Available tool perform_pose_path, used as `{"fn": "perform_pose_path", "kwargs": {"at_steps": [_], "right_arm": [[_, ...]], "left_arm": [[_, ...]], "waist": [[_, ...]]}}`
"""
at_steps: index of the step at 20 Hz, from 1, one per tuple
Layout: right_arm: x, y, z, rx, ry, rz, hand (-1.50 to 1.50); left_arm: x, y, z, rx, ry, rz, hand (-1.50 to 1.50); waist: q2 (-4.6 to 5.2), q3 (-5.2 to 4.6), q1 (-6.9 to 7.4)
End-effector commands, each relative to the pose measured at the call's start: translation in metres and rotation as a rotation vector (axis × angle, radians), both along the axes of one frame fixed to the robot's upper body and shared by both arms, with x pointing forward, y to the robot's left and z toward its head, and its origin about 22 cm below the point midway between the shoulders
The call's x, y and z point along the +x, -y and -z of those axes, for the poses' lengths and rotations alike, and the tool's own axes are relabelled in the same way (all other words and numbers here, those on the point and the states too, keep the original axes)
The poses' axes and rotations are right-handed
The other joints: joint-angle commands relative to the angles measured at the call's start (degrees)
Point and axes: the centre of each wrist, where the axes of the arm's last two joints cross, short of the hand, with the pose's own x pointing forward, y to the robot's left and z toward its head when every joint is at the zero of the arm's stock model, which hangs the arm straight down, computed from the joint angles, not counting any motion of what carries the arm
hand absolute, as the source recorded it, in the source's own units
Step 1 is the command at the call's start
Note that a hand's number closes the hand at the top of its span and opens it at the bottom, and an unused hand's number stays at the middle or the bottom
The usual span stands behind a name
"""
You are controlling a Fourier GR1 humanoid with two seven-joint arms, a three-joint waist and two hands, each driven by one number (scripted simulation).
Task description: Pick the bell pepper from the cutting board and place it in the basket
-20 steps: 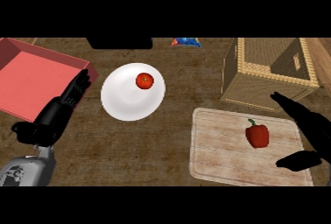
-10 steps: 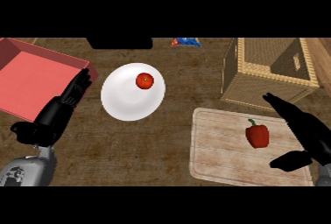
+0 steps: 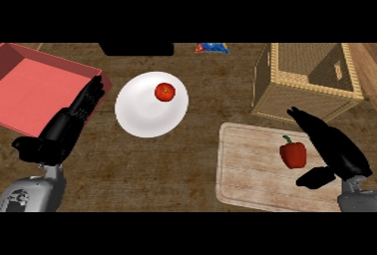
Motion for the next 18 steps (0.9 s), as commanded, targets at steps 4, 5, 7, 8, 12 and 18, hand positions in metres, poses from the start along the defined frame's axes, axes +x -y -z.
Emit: {"fn": "perform_pose_path", "kwargs": {"at_steps": [4, 5, 7, 8, 12, 18], "right_arm": [[-0.004, 0.006, 0.023, -0.024, -0.018, 0.024, -1.5], [-0.005, -0.002, 0.015, -0.036, -0.041, 0.024, -1.5], [0.006, 0.0, 0.02, -0.046, -0.047, 0.035, -1.5], [-0.009, 0.001, 0.025, -0.065, -0.052, 0.035, -1.5], [0.021, 0.005, 0.036, -0.051, -0.071, 0.061, -1.5], [0.026, 0.007, 0.025, -0.046, -0.111, 0.023, -1.5]], "left_arm": [[-0.007, -0.011, 0.0, -0.011, -0.012, -0.008, 0.0], [-0.002, 0.01, 0.005, -0.002, -0.016, -0.014, 0.0], [-0.002, 0.005, 0.016, -0.008, -0.017, -0.007, 0.0], [-0.009, 0.005, 0.012, -0.014, -0.011, -0.001, 0.0], [0.008, -0.007, -0.017, -0.009, 0.007, 0.001, 0.0], [0.006, 0.008, 0.004, -0.01, -0.009, -0.013, 0.0]], "waist": [[0.0, 0.01, -0.04], [-0.01, 0.0, -0.12], [0.02, 0.0, -0.08], [-0.01, 0.0, -0.1], [0.04, 0.01, 0.08], [0.01, 0.0, -0.04]]}}
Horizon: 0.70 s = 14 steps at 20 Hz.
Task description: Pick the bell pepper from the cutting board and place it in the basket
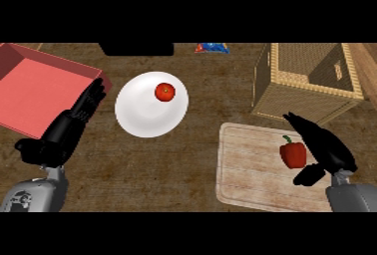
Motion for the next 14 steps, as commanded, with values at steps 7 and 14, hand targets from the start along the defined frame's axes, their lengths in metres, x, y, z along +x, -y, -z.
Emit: {"fn": "perform_pose_path", "kwargs": {"at_steps": [7, 14], "right_arm": [[0.003, -0.014, 0.034, -0.071, -0.111, -0.098, 1.5], [-0.014, -0.006, 0.043, -0.147, -0.062, -0.188, 1.5]], "left_arm": [[-0.01, 0.002, -0.004, 0.011, 0.001, 0.015, 0.0], [-0.004, -0.023, 0.006, -0.001, 0.014, 0.002, 0.0]], "waist": [[0.0, 0.0, 0.21], [0.03, -0.01, 0.13]]}}
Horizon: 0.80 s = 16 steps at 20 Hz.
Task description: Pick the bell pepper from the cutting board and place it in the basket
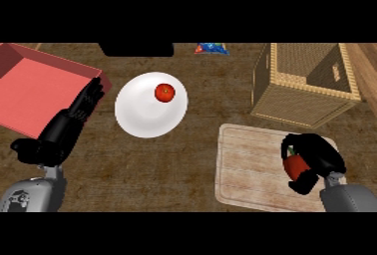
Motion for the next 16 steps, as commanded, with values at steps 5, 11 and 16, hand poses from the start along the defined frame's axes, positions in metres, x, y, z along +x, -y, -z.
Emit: {"fn": "perform_pose_path", "kwargs": {"at_steps": [5, 11, 16], "right_arm": [[-0.03, -0.126, 0.016, -0.003, 0.064, -0.04, 1.5], [-0.044, -0.187, -0.005, 0.015, 0.13, -0.029, 1.5], [-0.064, -0.198, -0.013, 0.182, 0.181, 0.016, 1.5]], "left_arm": [[0.0, -0.001, -0.008, 0.003, -0.023, 0.016, 0.0], [0.002, 0.01, -0.001, -0.002, -0.01, 0.009, 0.0], [-0.004, 0.014, 0.003, 0.013, 0.003, -0.002, 0.0]], "waist": [[0.29, 0.68, 0.1], [0.46, 0.71, 0.54], [0.43, 0.72, 0.0]]}}
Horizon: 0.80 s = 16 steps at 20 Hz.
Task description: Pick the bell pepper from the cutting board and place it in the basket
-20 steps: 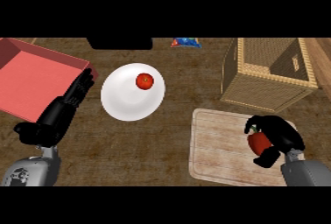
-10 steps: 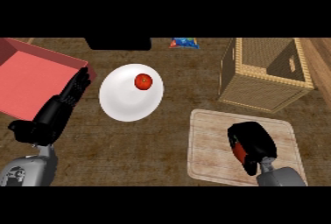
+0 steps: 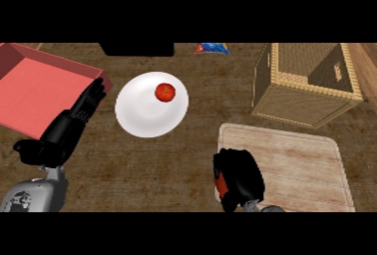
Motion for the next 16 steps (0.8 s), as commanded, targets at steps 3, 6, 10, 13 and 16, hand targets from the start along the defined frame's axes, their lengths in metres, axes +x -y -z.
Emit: {"fn": "perform_pose_path", "kwargs": {"at_steps": [3, 6, 10, 13, 16], "right_arm": [[-0.026, -0.025, -0.032, 0.332, 0.027, 0.015, 1.5], [-0.037, -0.027, -0.061, 0.559, 0.158, 0.026, 1.5], [-0.068, -0.031, -0.095, 0.716, 0.311, 0.048, 1.5], [-0.083, -0.018, -0.14, 0.755, 0.365, 0.07, 1.5], [-0.091, 0.003, -0.163, 0.747, 0.395, 0.127, 1.5]], "left_arm": [[-0.007, -0.001, -0.006, -0.005, -0.004, -0.003, 0.0], [-0.004, -0.005, 0.001, -0.01, 0.013, -0.01, 0.0], [-0.006, -0.014, 0.006, -0.002, -0.007, -0.012, 0.0], [-0.001, -0.005, 0.006, -0.006, 0.004, -0.008, 0.0], [0.0, 0.001, 0.001, 0.005, 0.007, -0.016, 0.0]], "waist": [[0.08, 0.41, 0.08], [0.07, 0.42, -0.29], [-0.12, 0.36, -0.71], [-0.06, 0.31, -0.96], [0.09, 0.34, -0.67]]}}
